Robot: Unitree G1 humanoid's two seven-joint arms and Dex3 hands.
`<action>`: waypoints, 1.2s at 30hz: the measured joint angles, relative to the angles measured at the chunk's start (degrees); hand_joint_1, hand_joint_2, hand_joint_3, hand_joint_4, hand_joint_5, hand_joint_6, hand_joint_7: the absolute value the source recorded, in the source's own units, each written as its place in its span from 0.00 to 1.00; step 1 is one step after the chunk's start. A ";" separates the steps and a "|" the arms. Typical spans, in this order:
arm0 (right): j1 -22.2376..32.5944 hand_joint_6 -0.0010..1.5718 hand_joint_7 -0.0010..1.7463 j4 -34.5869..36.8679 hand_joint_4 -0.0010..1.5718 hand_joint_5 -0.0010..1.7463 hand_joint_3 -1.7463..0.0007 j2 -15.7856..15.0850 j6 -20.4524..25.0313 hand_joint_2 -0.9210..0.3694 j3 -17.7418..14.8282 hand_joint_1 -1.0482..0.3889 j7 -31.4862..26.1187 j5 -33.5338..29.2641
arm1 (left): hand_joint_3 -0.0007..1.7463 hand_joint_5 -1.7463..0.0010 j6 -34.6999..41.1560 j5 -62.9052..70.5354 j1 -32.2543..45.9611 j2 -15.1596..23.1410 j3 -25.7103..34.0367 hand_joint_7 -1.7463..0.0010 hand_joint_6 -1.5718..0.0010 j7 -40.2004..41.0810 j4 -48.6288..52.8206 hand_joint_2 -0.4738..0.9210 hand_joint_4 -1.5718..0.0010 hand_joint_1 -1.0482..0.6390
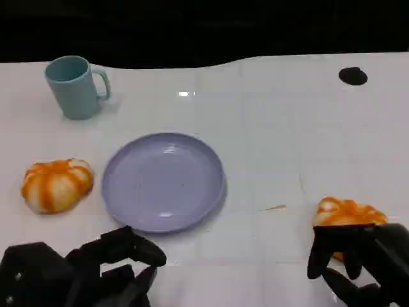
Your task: Grasp the bread from the table and place it into the plate.
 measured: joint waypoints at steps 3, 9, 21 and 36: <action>0.00 0.59 0.71 0.00 0.60 1.00 0.26 0.00 0.06 0.54 0.01 0.67 0.00 -0.01 | 0.44 0.00 0.01 0.01 -0.01 0.00 0.00 0.27 0.59 0.00 -0.01 0.87 0.57 0.45; 0.00 0.59 0.71 0.00 0.60 1.00 0.26 0.00 0.07 0.54 0.01 0.67 0.00 -0.02 | 0.43 0.00 0.03 0.05 -0.03 0.00 -0.01 0.26 0.59 0.00 -0.06 0.88 0.57 0.45; 0.00 0.59 0.70 0.00 0.60 1.00 0.27 0.00 0.12 0.54 0.09 0.67 0.00 -0.02 | 0.43 0.00 0.04 0.16 -0.12 0.06 -0.04 0.26 0.60 0.00 -0.06 0.88 0.58 0.45; -0.26 0.59 0.59 -0.01 0.55 1.00 0.26 0.01 0.13 0.55 0.12 0.68 -0.05 -0.09 | 0.43 0.00 0.06 0.14 -0.37 0.07 -0.02 0.26 0.61 0.00 -0.06 0.89 0.57 0.46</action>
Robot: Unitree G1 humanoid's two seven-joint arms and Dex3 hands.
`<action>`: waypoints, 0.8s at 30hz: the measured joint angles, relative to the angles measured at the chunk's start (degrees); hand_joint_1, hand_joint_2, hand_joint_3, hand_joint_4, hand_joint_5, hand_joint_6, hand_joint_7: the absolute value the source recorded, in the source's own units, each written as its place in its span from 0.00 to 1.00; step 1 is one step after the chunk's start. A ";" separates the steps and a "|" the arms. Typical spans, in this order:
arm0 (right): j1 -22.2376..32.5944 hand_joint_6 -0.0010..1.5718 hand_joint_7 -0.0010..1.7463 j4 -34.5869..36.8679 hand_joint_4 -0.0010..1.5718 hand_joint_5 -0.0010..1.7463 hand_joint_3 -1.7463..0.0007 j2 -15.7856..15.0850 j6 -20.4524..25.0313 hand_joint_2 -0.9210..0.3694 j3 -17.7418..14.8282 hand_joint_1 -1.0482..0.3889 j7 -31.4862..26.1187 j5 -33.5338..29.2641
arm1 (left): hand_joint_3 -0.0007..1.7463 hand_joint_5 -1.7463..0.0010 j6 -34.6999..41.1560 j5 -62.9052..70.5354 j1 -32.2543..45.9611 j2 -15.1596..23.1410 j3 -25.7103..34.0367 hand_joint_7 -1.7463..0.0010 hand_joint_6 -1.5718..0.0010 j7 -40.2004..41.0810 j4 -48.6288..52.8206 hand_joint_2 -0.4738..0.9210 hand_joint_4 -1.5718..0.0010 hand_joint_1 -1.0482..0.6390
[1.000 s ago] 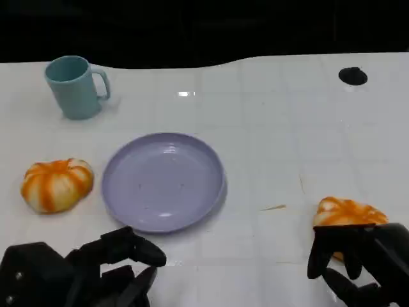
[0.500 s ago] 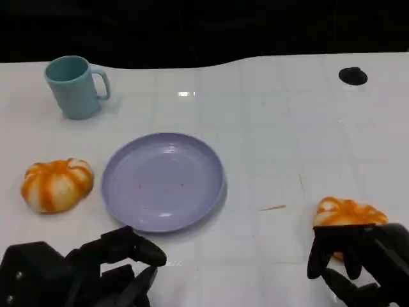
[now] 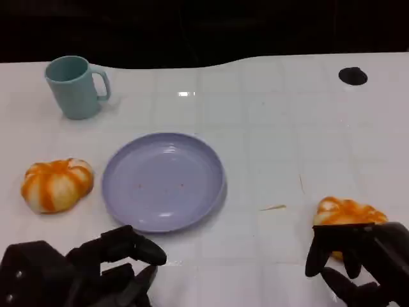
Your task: Grasp the bread from the table and place it into the plate.
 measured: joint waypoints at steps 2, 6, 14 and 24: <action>0.00 0.61 0.51 -0.19 0.55 0.92 0.31 0.00 0.19 0.53 -0.02 0.67 0.00 0.12 | 0.43 0.00 0.03 -0.01 -0.03 0.00 0.00 0.25 0.61 0.00 0.00 0.89 0.57 0.47; 0.10 0.64 0.38 -2.03 0.56 0.74 0.37 0.00 1.66 0.52 -0.21 0.65 0.00 -0.85 | 0.43 0.00 0.02 0.00 -0.08 0.03 0.00 0.25 0.61 0.00 0.00 0.89 0.58 0.47; 0.77 0.59 0.21 -6.84 0.46 0.60 0.43 -0.03 5.82 0.52 -0.92 0.59 -0.16 -5.30 | 0.43 0.00 -0.01 0.02 -0.15 0.70 0.00 0.25 0.61 -0.01 0.00 0.89 0.58 0.47; 0.94 0.41 0.00 -15.55 0.24 0.24 0.75 -2.81 15.06 0.33 -1.00 0.56 6.29 -14.22 | 0.43 0.00 -0.02 -0.01 -0.15 0.83 0.01 0.24 0.61 -0.01 0.01 0.88 0.58 0.47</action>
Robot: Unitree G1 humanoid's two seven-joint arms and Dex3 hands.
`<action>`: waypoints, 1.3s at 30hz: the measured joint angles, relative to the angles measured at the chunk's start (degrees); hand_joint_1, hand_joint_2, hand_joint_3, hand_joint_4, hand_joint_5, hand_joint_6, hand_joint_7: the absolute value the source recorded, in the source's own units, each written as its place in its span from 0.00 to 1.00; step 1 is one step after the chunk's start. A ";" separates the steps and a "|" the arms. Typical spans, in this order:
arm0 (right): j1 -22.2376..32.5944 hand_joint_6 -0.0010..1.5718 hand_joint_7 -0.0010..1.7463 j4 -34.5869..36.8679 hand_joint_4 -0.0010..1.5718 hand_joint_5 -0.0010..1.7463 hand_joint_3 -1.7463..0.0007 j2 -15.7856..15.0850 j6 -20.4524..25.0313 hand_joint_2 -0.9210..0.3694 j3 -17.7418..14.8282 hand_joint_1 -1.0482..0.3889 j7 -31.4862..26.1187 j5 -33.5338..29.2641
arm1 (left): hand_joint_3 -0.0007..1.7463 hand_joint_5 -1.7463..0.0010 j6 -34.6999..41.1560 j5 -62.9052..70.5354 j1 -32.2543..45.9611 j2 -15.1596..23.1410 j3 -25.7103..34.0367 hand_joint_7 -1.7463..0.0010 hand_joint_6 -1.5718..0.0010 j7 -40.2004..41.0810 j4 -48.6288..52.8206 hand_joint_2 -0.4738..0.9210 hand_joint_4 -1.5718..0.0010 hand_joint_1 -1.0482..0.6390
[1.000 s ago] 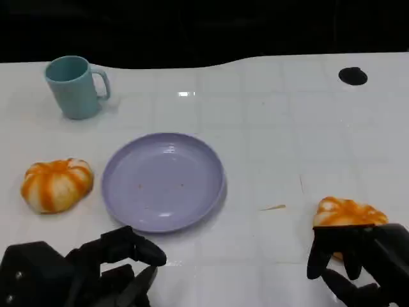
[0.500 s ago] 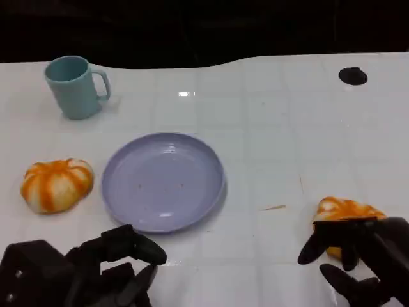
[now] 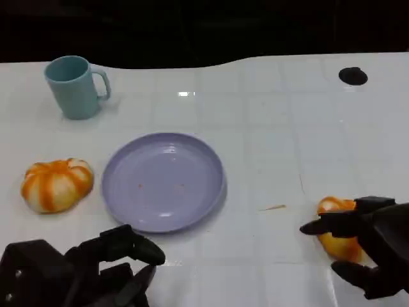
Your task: Grasp the bread from the table and place it into the plate.
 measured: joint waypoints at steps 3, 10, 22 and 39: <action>0.11 0.35 0.00 -2.17 0.17 0.22 0.86 -0.40 2.70 0.24 -0.03 0.52 2.49 -1.34 | 0.43 0.00 0.00 0.00 0.01 -0.02 -0.04 0.24 0.61 0.00 0.00 0.88 0.58 0.46; 0.06 0.25 0.00 -6.89 0.05 0.23 0.97 -1.63 8.35 0.15 0.01 0.48 9.52 -5.28 | 0.43 0.00 0.02 0.01 -0.03 -0.01 -0.11 0.25 0.61 0.00 0.00 0.88 0.57 0.44; -2.08 0.22 0.00 -4.60 0.03 0.25 0.99 -2.34 10.82 0.13 2.15 0.47 13.68 -9.28 | 0.43 0.00 0.55 -0.01 -0.31 -0.05 -0.38 0.25 0.61 0.01 -0.11 0.89 0.57 0.45; -12.44 0.25 0.01 15.89 0.09 0.21 0.99 -2.40 13.02 0.06 8.32 0.43 11.33 -9.83 | 0.43 0.00 0.81 -0.01 0.02 -0.29 -0.52 0.25 0.60 0.04 -0.96 0.87 0.57 0.44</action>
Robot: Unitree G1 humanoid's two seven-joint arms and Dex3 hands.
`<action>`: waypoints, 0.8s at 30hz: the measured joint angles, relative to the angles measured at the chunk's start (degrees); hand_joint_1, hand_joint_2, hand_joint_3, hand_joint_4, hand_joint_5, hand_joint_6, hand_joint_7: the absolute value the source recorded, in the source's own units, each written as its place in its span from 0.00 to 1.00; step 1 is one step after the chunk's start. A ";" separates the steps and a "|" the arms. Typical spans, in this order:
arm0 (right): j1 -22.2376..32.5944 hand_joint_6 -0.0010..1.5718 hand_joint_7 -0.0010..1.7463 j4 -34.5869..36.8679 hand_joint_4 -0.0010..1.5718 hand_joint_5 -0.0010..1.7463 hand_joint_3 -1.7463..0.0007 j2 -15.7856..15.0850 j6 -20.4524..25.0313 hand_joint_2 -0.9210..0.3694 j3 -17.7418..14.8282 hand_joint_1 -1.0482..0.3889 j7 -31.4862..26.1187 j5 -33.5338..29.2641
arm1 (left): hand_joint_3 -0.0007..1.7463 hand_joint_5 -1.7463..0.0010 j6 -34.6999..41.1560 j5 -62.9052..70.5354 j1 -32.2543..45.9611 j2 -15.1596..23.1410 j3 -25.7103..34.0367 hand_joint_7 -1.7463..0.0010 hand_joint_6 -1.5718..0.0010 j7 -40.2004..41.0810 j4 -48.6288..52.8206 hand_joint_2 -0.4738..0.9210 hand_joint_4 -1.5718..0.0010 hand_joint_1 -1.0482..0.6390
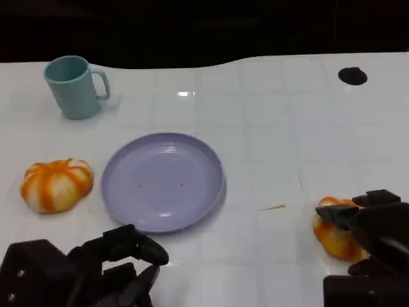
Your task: Grasp the bread from the table and place it into the plate.
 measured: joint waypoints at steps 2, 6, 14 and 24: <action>-1.34 0.25 0.00 2.85 0.09 0.21 0.98 0.08 0.15 0.04 0.64 0.43 -0.99 0.50 | 0.43 0.00 0.03 0.01 -0.03 0.00 -0.05 0.25 0.60 0.00 -0.05 0.87 0.57 0.44; -3.91 0.25 0.00 6.67 0.10 0.18 0.97 0.74 1.16 0.00 1.89 0.42 -1.66 1.92 | 0.44 0.00 0.28 0.07 -0.02 0.00 -0.11 0.25 0.60 0.04 -0.45 0.87 0.56 0.45; -8.63 0.34 0.02 13.31 0.23 0.13 0.89 2.76 3.47 0.00 2.31 0.43 -0.69 9.49 | 0.44 0.00 0.90 0.01 0.05 -0.11 -0.06 0.26 0.60 0.08 -1.16 0.87 0.57 0.45; -11.38 0.81 0.11 21.85 0.53 0.81 0.71 4.58 -0.66 0.15 2.16 0.66 -16.25 12.44 | 0.45 0.00 1.46 -0.03 0.28 -0.63 -0.02 0.26 0.60 0.09 -1.75 0.86 0.56 0.46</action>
